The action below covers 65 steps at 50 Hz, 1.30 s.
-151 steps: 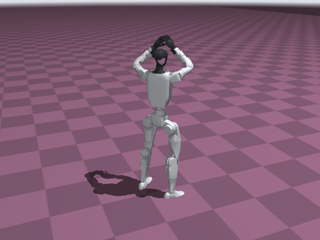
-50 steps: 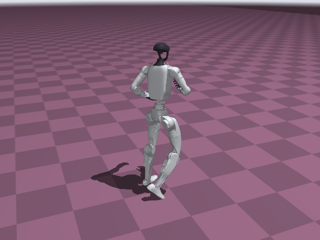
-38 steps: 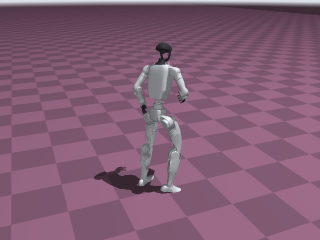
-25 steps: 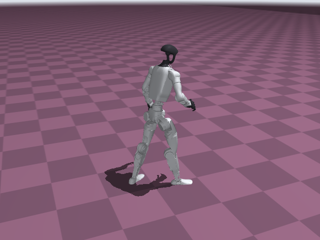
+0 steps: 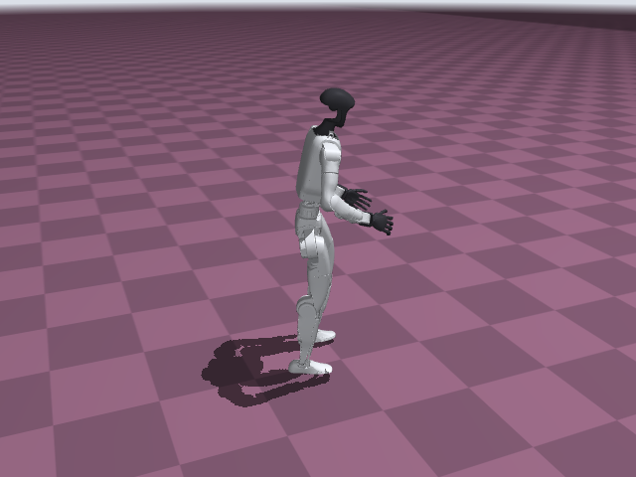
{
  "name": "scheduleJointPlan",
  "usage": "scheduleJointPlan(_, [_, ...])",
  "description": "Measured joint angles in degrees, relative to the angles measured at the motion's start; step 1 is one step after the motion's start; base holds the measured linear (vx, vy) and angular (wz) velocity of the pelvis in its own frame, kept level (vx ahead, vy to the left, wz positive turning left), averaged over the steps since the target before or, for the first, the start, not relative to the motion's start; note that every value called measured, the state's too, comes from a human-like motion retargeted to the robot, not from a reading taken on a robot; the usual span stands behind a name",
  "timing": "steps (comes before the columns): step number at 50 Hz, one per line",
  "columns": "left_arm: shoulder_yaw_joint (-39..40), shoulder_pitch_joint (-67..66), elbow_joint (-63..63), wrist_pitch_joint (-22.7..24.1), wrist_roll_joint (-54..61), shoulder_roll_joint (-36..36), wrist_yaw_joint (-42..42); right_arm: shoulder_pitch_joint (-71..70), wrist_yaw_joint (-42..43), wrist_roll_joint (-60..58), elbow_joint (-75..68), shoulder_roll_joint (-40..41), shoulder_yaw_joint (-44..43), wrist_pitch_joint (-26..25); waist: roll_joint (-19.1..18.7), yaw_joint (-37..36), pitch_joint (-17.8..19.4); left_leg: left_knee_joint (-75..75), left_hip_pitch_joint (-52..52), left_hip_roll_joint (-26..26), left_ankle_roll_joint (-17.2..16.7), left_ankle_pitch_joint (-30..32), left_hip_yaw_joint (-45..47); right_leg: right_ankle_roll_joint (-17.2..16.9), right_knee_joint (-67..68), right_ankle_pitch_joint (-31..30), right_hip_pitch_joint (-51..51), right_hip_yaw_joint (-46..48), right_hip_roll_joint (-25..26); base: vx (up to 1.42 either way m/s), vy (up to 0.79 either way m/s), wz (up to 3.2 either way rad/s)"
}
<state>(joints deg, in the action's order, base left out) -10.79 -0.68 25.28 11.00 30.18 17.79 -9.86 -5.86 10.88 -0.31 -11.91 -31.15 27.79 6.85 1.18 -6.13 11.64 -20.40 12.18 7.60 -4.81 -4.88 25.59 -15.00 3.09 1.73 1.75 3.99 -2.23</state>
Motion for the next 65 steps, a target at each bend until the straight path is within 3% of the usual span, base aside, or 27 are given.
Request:
scheduleJointPlan(3, [1.5, -1.1, -0.2, 1.3, -0.9, -2.2, -0.2, 1.5, 0.6, -2.1, -0.6, 0.0, -0.9, 0.7, -2.4, 0.1, 1.3, 21.9, -3.6, -0.9, -5.7, 8.3, -1.0, 0.0, -0.9, 1.3, -3.6, -2.5, 2.3, 0.47, 0.17, -0.92])
scheduleJointPlan(5, [2.3, -2.8, -0.7, 2.0, -1.8, -3.3, -0.8, 3.2, 1.0, -3.1, -0.8, 0.1, -1.6, 0.9, -3.3, 0.6, 1.7, 25.4, -2.5, 0.1, -9.3, 7.5, -1.2, 0.0, -1.3, 2.5, -6.0, -3.9, 3.0, 0.50, 0.24, -0.63])
scheduleJointPlan(7, [2.5, -4.4, -1.7, 2.1, -2.8, -4.1, -1.7, 5.0, 1.3, -3.6, -1.2, 0.1, -2.6, 0.8, -3.3, 1.8, 1.6, 25.4, -0.8, -0.5, -10.2, 5.6, -1.1, 0.0, -1.3, 3.6, -7.6, -4.5, 2.3, 0.51, 0.29, -0.28])
scheduleJointPlan(12, [1.6, -7.9, -7.1, 0.0, -3.1, -3.4, -2.7, 9.9, 2.1, -1.7, -1.9, 1.2, -5.1, -0.6, -1.8, 2.3, 1.5, 25.4, -6.0, -2.8, -8.5, 9.0, 0.3, 0.2, 1.8, 6.1, -12.6, -8.2, -0.8, 0.62, 0.29, -0.57])
scheduleJointPlan(16, [0.0, -6.3, -13.4, -1.5, -1.7, -1.6, -2.1, 11.1, 2.0, 2.8, -0.3, 1.8, -8.3, -0.7, -1.7, 3.6, 1.5, 24.8, -11.6, -2.4, -6.8, 9.1, 0.2, 4.2, 12.6, 3.3, -12.0, -10.2, -0.2, 0.58, 0.25, -0.35])
scheduleJointPlan(19, [-2.1, -0.8, -17.5, -2.3, -1.1, -0.4, -2.0, 9.2, 1.6, 5.5, 3.1, 0.2, -10.4, -0.3, -2.1, 5.4, 0.4, 23.5, -13.9, -1.1, -6.4, 6.3, 0.5, 8.2, 29.4, 0.4, -4.1, -10.0, 1.2, 0.47, 0.20, -0.27])
scheduleJointPlan(22, [-5.6, 8.7, -20.3, -2.3, -1.0, 1.2, -1.8, 5.1, 1.6, 6.5, 7.9, -3.4, -11.9, 0.5, -1.7, 7.7, -2.2, 21.7, -13.7, -0.7, -6.5, 4.1, 1.0, 11.6, 43.8, 1.7, 7.2, -5.7, 0.0, 0.38, 0.17, -0.20])
scheduleJointPlan(25, [-10.1, 21.9, -21.4, -1.4, -1.8, 3.1, -0.6, -1.1, 2.3, 5.6, 12.8, -8.8, -13.5, 1.8, -1.4, 11.0, -3.8, 20.1, -13.7, -0.6, -6.8, 2.2, 0.7, 13.3, 44.0, 4.5, 13.4, 1.9, -2.8, 0.34, 0.14, 0.13])
scheduleJointPlan(28, [-14.8, 36.9, -20.7, 0.4, -3.5, 5.0, 0.6, -8.8, 4.1, 3.7, 16.3, -15.4, -15.3, 3.2, -0.8, 14.9, -4.2, 19.6, -15.0, -1.7, -6.7, 0.4, -0.5, 10.0, 29.2, 2.2, 12.9, 8.6, -3.4, 0.35, 0.09, 0.44])
scheduleJointPlan(32, [-20.4, 56.3, -18.2, 4.3, -6.7, 7.4, -0.6, -20.1, 8.4, 0.7, 18.4, -24.3, -17.1, 4.2, 2.6, 18.3, -4.1, 20.0, -19.8, -5.3, -6.7, -2.5, -1.3, 0.7, 4.6, -3.7, 8.9, 13.5, -3.5, 0.43, -0.06, 0.20])
scheduleJointPlan(33, [-21.5, 60.8, -17.4, 5.2, -7.7, 8.4, -1.4, -23.3, 9.5, 0.0, 18.6, -26.2, -17.2, 4.2, 3.3, 17.5, -4.5, 20.3, -20.7, -4.7, -7.8, -2.9, 0.0, 0.2, 0.3, -4.7, 9.5, 13.5, -1.3, 0.39, -0.47, -0.81])
scheduleJointPlan(35, [-23.6, 69.2, -15.5, 5.6, -9.7, 9.4, -3.4, -29.7, 12.1, -0.2, 18.8, -30.5, -17.3, 3.6, 4.3, 16.3, -4.9, 20.6, -22.4, -3.8, -9.9, -3.3, 1.9, 0.0, -4.8, -6.3, 10.4, 13.9, 2.0, 0.33, -0.53, -0.88])
scheduleJointPlan(37, [-25.7, 76.1, -13.5, 3.1, -11.2, 9.2, -5.7, -35.8, 16.2, 3.0, 19.1, -35.1, -16.3, 1.5, 5.0, 15.3, -5.8, 20.8, -23.2, -5.3, -10.1, -3.5, 3.1, 0.0, -7.1, -9.8, 10.9, 14.8, 2.5, 0.27, -0.26, -0.61])
scheduleJointPlan(42, [-29.1, 88.1, -10.3, 4.2, -13.4, 10.9, -8.3, -50.6, 19.2, 2.8, 17.9, -44.1, -9.6, 1.6, 4.6, 13.6, -7.2, 15.6, -26.4, -4.9, -10.0, -5.4, 5.1, 0.0, -7.9, -16.0, 6.7, 14.7, 2.4, 0.48, -0.06, -0.51])
scheduleJointPlan(45, [-30.6, 92.6, -9.1, 4.9, -13.6, 12.1, -9.7, -59.5, 18.7, 2.7, 16.8, -47.5, -3.8, 1.9, 4.4, 14.3, -7.3, 5.6, -25.8, -2.7, -7.5, -5.2, 5.5, 0.0, -6.3, -13.1, 3.1, 12.3, 1.1, 0.57, 0.11, -0.21])
scheduleJointPlan(49, [-32.7, 97.1, -8.1, 5.4, -14.7, 14.0, -11.2, -71.4, 17.4, 3.4, 15.4, -49.3, 5.0, 3.1, 3.6, 16.6, -8.4, -15.2, -17.3, 1.9, -2.7, -5.3, 3.7, 0.0, -2.9, -8.8, 1.6, 10.9, -0.9, 0.42, 0.16, 0.01])
scheduleJointPlan(53, [-33.8, 99.7, -8.8, 6.2, -17.1, 15.9, -11.5, -79.9, 17.6, 2.4, 15.0, -49.4, 11.2, 4.0, 2.4, 17.1, -10.1, -24.6, -9.7, 5.9, -3.1, -6.9, 3.3, 0.0, -1.2, -7.0, 2.4, 9.8, -0.4, 0.28, 0.04, -0.31])
scheduleJointPlan(57, [-32.8, 100.4, -11.4, 7.4, -19.4, 17.2, -11.5, -84.9, 19.1, -1.1, 16.2, -49.3, 14.5, 3.9, 2.0, 16.5, -10.5, -15.6, -9.5, 7.7, -4.9, -6.8, 7.9, 0.0, -1.1, -6.3, 2.2, 8.1, 0.2, 0.21, -0.01, -0.50])
scheduleJointPlan(63, [-29.2, 99.2, -16.3, 9.1, -23.6, 18.0, -11.7, -87.1, 21.8, -7.0, 20.0, -51.4, 15.7, 4.9, -1.0, 17.6, -9.7, 11.9, -14.6, 6.1, -8.6, 0.6, 11.1, 0.0, -1.7, -5.0, 0.2, 6.9, 1.9, 0.19, 0.10, -0.21])
scheduleJointPlan(65, [-27.7, 97.9, -18.7, 11.0, -16.8, 16.3, -10.2, -86.5, 22.3, -8.2, 21.0, -52.3, 15.0, 4.8, -1.6, 18.3, -9.5, 15.8, -16.2, 5.2, -8.5, 1.8, 10.5, 0.0, -1.7, -4.4, -0.5, 6.9, 2.0, 0.18, 0.16, 0.00])
